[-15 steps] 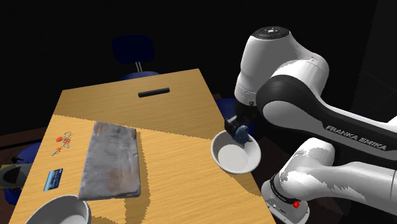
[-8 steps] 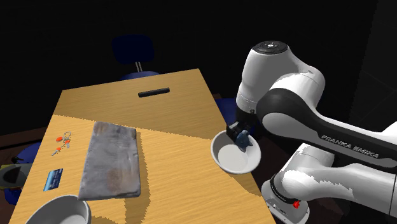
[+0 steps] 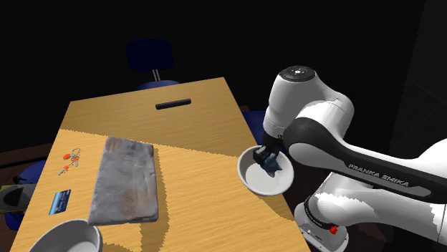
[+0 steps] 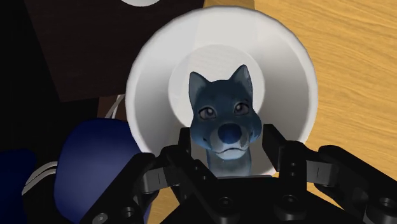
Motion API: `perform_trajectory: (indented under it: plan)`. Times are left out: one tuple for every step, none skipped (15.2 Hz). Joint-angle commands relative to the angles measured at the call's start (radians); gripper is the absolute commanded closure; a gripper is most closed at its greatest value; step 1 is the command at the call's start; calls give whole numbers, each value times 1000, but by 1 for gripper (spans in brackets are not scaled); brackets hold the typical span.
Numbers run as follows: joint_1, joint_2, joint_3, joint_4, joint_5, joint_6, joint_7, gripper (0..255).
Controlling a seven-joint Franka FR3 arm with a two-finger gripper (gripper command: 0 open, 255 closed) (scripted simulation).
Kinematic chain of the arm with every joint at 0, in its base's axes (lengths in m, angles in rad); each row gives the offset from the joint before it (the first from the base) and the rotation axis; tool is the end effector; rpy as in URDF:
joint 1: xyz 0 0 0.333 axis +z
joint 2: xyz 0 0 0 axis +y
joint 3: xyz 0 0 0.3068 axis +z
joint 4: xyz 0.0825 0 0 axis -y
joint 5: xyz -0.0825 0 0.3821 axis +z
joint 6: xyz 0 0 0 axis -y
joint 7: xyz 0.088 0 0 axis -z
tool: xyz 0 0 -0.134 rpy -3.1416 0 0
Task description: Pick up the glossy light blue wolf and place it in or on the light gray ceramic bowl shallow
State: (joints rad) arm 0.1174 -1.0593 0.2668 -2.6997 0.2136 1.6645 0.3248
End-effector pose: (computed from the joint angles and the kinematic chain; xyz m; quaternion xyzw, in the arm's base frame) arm 0.2309 0.1201 0.4679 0.9989 -0.0461 0.0078 0.0077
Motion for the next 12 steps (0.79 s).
perform_trajectory:
  plan:
    - [3,0,6,-15,6,16,2,255]
    - [3,0,6,-15,6,16,2,255]
    - [3,0,6,-15,6,16,2,255]
    - [3,0,6,-15,6,16,2,255]
    - [3,0,6,-15,6,16,2,255]
    - [3,0,6,-15,6,16,2,255]
    - [3,0,6,-15,6,16,2,255]
    - [3,0,6,-15,6,16,2,0]
    - [3,0,6,-15,6,16,2,0]
    - [3,0,6,-15,6,16,2,0]
    - [3,0,6,-15,6,16,2,0]
    - [3,0,6,-15,6,16,2,0]
